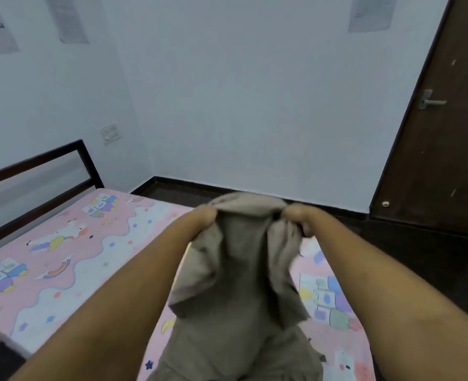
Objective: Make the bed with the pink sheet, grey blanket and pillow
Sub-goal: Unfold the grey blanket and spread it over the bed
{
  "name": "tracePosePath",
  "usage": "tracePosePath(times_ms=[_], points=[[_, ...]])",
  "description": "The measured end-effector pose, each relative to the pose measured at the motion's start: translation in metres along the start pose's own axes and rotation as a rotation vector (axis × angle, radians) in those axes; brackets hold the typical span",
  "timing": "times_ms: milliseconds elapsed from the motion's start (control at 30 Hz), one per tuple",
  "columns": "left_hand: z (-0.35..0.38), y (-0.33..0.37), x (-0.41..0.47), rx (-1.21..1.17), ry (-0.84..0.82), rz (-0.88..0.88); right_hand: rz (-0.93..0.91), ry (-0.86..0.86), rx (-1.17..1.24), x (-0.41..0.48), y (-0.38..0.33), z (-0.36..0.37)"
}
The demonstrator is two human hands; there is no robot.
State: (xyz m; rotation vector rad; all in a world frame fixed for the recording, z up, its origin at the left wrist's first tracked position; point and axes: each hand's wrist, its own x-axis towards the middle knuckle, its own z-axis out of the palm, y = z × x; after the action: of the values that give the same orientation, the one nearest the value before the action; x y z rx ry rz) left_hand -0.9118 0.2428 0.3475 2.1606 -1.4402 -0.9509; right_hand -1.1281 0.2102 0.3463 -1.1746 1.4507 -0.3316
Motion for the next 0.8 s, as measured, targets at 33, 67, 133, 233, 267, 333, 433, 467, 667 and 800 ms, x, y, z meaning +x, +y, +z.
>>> tracePosePath(times_ms=[33,67,133,233,267,333,433,467,667,800], points=[[-0.009,0.037,0.011,-0.345,0.015,0.006,-0.125,0.101,0.292,-0.003,-0.029,-0.014],[-0.024,0.077,0.018,-0.592,0.057,0.059,-0.264,0.169,0.517,-0.005,-0.065,-0.029],[-0.064,0.156,0.009,-0.918,0.205,0.335,-0.58,0.205,0.799,-0.028,-0.143,-0.06],[-0.14,0.251,-0.033,-1.069,0.419,0.898,-1.078,0.24,0.947,-0.099,-0.25,-0.105],[-0.159,0.267,-0.042,-0.957,0.483,1.062,-1.216,0.26,0.939,-0.12,-0.272,-0.116],[-0.186,0.285,-0.055,-0.504,0.753,1.266,-1.383,0.33,0.869,-0.159,-0.296,-0.13],[-0.203,0.286,-0.055,-0.061,0.939,1.145,-1.517,0.458,0.635,-0.176,-0.286,-0.137],[-0.199,0.279,-0.056,-0.037,0.929,1.1,-1.533,0.504,0.569,-0.17,-0.277,-0.137],[-0.132,0.207,-0.009,0.132,0.678,0.823,-1.109,0.905,0.258,-0.101,-0.186,-0.123],[-0.053,0.11,0.026,0.594,0.32,0.563,-0.582,0.623,-0.325,-0.04,-0.074,-0.096]])
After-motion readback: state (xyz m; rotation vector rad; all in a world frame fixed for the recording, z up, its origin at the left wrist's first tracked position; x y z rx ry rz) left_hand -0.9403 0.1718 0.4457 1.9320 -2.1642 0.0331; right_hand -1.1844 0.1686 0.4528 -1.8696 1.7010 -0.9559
